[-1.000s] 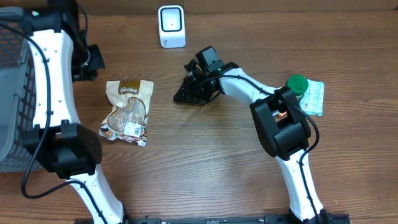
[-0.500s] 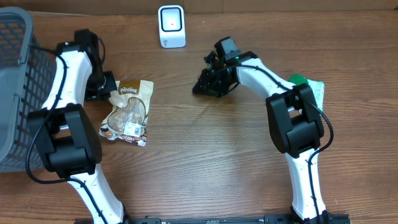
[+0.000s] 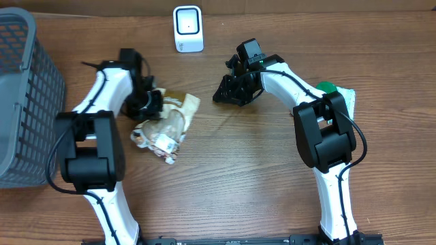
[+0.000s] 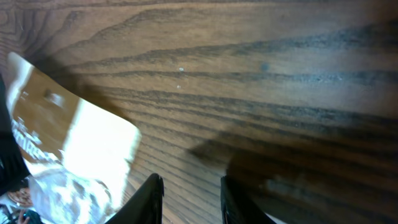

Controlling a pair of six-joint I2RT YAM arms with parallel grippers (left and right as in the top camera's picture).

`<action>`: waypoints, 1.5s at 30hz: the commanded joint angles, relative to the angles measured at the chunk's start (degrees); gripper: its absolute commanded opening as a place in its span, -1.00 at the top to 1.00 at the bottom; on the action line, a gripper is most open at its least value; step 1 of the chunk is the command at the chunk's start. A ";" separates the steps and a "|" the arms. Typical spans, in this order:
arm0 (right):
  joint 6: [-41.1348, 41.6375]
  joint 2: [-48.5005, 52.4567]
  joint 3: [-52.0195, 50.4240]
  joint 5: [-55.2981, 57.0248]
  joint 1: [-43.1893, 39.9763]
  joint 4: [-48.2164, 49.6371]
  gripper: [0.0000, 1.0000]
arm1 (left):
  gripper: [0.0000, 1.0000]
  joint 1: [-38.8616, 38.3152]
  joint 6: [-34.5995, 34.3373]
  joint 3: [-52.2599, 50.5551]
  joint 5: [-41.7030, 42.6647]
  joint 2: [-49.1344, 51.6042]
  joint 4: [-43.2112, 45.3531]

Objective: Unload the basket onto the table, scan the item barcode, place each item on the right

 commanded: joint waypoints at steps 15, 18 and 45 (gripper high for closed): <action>-3.48 -1.64 0.50 -3.65 -0.48 -7.74 -0.25 | 0.91 -3.48 -5.73 -2.05 0.57 1.16 4.74; -3.48 -1.64 0.50 -3.63 -0.61 -7.91 -0.25 | 0.91 -3.48 -6.08 -2.38 -1.22 2.16 5.22; 6.88 -0.76 -8.76 -4.46 4.57 11.41 -0.27 | 0.91 -3.48 -7.32 -3.37 -7.34 9.40 6.47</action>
